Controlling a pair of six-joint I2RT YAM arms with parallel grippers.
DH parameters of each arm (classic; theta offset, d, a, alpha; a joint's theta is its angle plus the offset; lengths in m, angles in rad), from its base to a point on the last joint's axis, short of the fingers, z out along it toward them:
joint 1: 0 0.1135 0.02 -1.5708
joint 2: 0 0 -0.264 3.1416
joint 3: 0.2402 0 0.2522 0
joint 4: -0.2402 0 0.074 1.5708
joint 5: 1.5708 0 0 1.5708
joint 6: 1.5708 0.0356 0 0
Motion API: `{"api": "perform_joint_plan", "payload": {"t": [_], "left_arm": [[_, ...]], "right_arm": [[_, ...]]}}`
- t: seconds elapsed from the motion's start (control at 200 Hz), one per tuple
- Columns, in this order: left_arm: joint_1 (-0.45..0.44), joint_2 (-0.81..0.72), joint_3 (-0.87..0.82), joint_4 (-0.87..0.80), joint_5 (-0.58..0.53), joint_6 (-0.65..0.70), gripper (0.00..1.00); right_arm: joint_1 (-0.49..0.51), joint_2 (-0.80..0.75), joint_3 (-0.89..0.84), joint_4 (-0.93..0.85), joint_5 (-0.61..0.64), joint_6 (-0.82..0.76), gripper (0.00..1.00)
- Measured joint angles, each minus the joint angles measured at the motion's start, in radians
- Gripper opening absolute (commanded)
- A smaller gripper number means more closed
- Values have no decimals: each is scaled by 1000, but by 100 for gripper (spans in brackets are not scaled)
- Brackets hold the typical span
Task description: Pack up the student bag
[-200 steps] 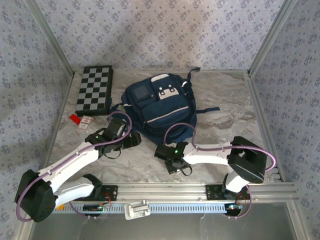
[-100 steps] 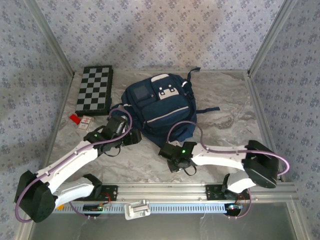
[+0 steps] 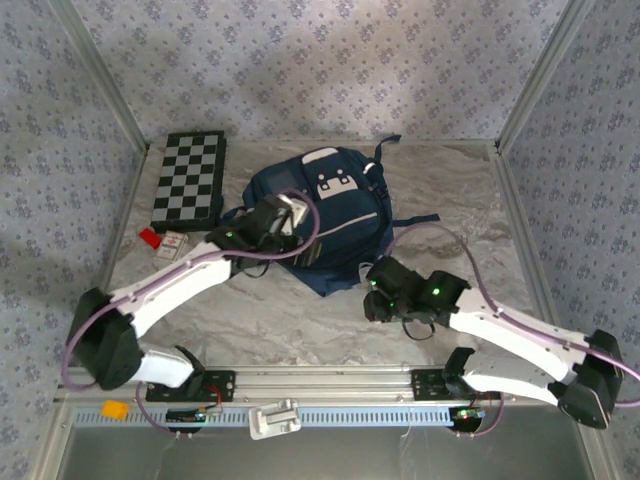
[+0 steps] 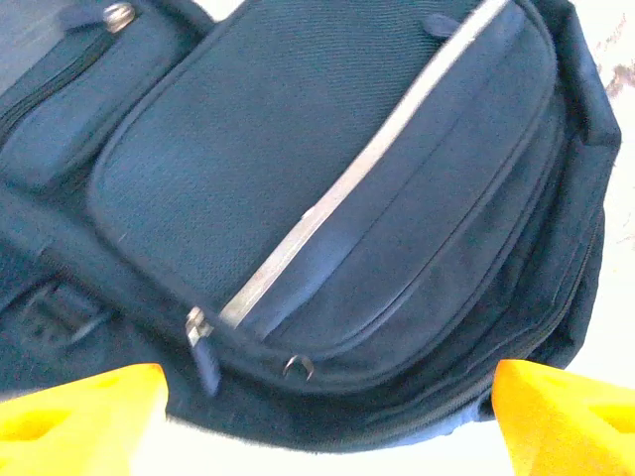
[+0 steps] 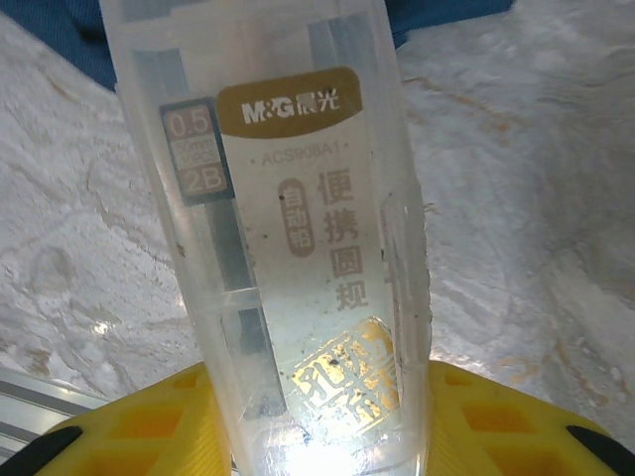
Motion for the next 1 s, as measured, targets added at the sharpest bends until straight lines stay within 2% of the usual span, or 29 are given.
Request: {"api": "perform_joint_plan", "payload": {"t": [0.25, 0.435, 0.635, 0.745, 0.85, 0.999], "left_arm": [[-54, 226, 156, 9, -1, 185, 84], [-89, 363, 248, -6, -19, 268, 84], [-98, 432, 291, -14, -72, 316, 82], [-94, 453, 309, -14, -132, 336, 75], [-84, 453, 325, -21, -137, 335, 65], [-57, 439, 332, -20, -111, 332, 37]], "right_arm": [[-164, -34, 0, -37, -60, -46, 43], [-229, 1, 0, -32, -99, -86, 43], [-263, 62, 0, -13, -122, -109, 43], [-271, 77, 1, -3, -134, -135, 43], [-278, 93, 6, 2, -134, -151, 43], [-280, 124, 32, 6, -132, -169, 43]]}}
